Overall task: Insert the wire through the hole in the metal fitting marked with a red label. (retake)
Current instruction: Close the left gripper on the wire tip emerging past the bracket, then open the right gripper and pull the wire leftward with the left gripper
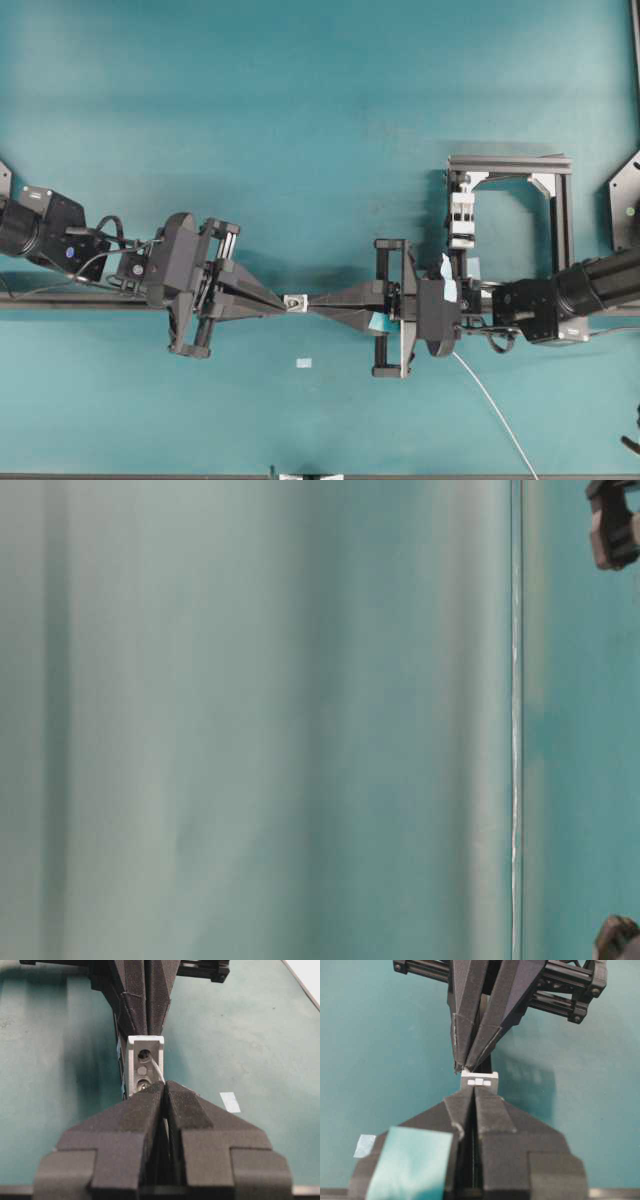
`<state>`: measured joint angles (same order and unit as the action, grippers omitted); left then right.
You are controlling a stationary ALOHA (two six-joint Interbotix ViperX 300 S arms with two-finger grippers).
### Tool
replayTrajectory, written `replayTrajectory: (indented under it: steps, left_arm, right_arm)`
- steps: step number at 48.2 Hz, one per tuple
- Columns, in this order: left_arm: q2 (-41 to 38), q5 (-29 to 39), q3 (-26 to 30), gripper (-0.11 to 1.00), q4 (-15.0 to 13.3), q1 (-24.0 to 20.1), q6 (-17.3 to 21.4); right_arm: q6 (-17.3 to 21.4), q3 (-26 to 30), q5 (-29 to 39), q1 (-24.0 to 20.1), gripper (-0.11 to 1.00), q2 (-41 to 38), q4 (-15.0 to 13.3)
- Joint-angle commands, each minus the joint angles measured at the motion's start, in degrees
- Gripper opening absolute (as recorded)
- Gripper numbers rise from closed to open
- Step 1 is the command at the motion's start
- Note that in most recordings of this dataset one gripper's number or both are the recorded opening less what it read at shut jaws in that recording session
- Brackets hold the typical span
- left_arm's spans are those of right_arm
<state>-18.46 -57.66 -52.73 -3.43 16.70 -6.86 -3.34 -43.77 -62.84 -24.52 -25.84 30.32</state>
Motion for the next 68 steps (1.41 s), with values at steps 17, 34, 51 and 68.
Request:
replayTrajectory:
  steps: [17, 34, 51, 68]
  left_arm:
    - [1.67, -0.26, 0.7, -0.1, 0.18, -0.62, 0.44]
    - [2.46, 0.62, 0.53, -0.1, 0.18, -1.14, 0.88]
    - [4.48, 2.11, -0.88, -0.1, 0.18, -1.14, 0.88]
    - [4.48, 2.2, -1.41, -0.1, 0.18, -1.14, 0.88]
  right_arm:
    - [0.18, 0.09, 0.44, 0.53, 0.04, 0.44, 1.14]
    - [0.18, -0.44, 0.44, 0.53, 0.88, 2.02, 1.14]
    - [0.09, -0.88, 0.44, 0.44, 0.88, 2.64, 1.05]
    - [0.18, -0.88, 0.44, 0.44, 0.87, 2.64, 1.05]
